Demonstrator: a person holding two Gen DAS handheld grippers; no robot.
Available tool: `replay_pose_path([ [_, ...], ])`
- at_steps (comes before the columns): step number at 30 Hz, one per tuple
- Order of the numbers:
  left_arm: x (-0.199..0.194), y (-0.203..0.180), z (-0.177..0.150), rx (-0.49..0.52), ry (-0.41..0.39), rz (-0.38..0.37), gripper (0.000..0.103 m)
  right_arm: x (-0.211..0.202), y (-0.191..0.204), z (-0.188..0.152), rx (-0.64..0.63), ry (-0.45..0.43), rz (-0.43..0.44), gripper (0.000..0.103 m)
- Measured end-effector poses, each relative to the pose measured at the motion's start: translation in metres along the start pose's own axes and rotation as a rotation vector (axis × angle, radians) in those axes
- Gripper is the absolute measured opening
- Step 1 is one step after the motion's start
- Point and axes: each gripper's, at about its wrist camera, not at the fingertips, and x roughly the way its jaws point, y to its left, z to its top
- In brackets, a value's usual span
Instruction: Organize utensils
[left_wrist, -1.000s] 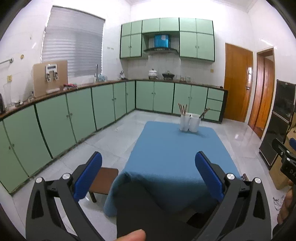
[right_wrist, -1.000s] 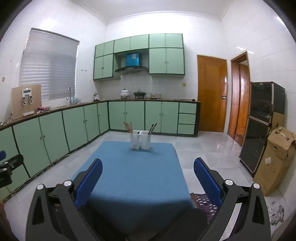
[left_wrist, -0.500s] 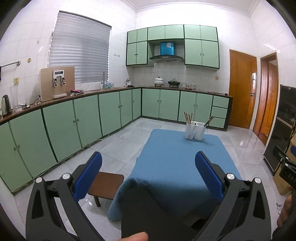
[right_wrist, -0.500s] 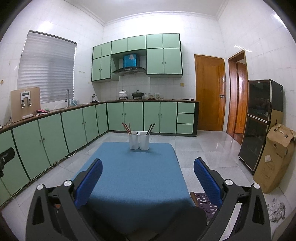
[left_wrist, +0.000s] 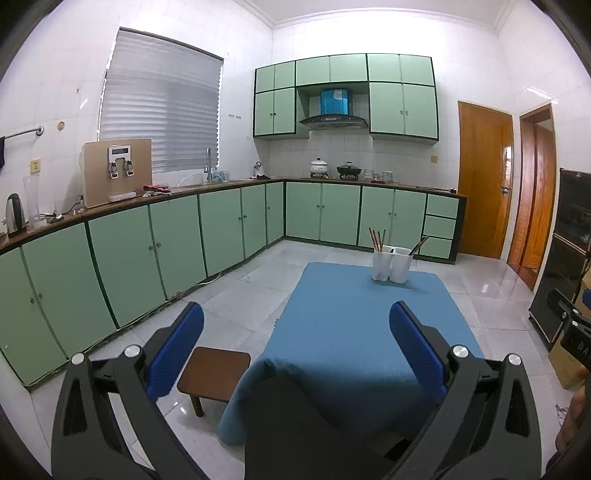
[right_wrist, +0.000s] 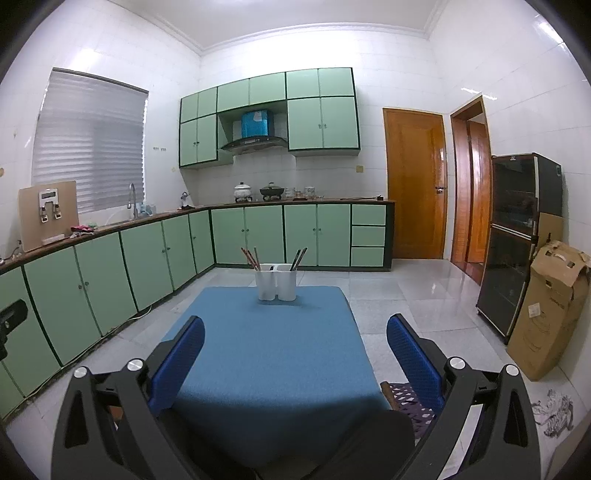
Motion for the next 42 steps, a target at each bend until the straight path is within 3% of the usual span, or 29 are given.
replay_pose_path([
  [42,-0.0007,-0.0011,0.0022,-0.007,0.002,-0.011,0.098,-0.0012,-0.0029,-0.0013,0.011,-0.009,-0.006,0.097],
])
